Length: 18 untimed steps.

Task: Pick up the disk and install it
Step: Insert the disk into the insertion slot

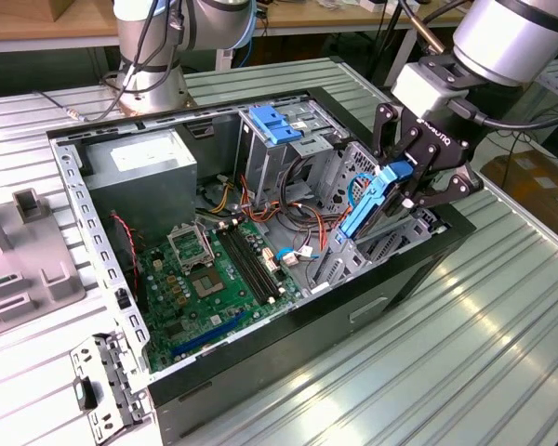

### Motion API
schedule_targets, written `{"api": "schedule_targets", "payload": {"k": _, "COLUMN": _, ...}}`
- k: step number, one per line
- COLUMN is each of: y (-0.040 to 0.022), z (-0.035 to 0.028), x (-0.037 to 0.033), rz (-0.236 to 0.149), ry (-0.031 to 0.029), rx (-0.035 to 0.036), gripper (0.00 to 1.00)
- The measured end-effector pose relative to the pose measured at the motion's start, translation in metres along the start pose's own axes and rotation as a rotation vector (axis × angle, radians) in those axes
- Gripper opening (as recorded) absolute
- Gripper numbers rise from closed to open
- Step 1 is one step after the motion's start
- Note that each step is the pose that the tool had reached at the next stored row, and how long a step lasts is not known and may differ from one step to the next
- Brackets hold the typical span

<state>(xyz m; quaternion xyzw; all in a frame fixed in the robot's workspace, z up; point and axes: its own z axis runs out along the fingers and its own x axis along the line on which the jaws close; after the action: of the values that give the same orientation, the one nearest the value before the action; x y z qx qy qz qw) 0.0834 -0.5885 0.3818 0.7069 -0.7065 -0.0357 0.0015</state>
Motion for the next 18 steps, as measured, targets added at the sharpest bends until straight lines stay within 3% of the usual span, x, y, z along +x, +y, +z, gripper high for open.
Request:
{"api": "schedule_targets", "payload": {"k": 2, "y": 0.0000, "z": 0.0001, "x": 0.0000, "rz": 0.000, "ry": -0.0003, "rx": -0.0001, "gripper": 0.44}}
{"api": "schedule_targets", "payload": {"k": 10, "y": 0.0000, "z": 0.0002, "x": 0.0000, "rz": 0.000, "ry": -0.0002, "rx": -0.0001, "gripper": 0.44}}
{"api": "schedule_targets", "payload": {"k": 12, "y": 0.0000, "z": 0.0002, "x": 0.0000, "rz": 0.000, "ry": -0.0002, "rx": -0.0001, "gripper": 0.36}}
{"api": "schedule_targets", "payload": {"k": 18, "y": 0.0000, "z": 0.0003, "x": 0.0000, "rz": 0.000, "ry": -0.0002, "rx": -0.0002, "gripper": 0.36}}
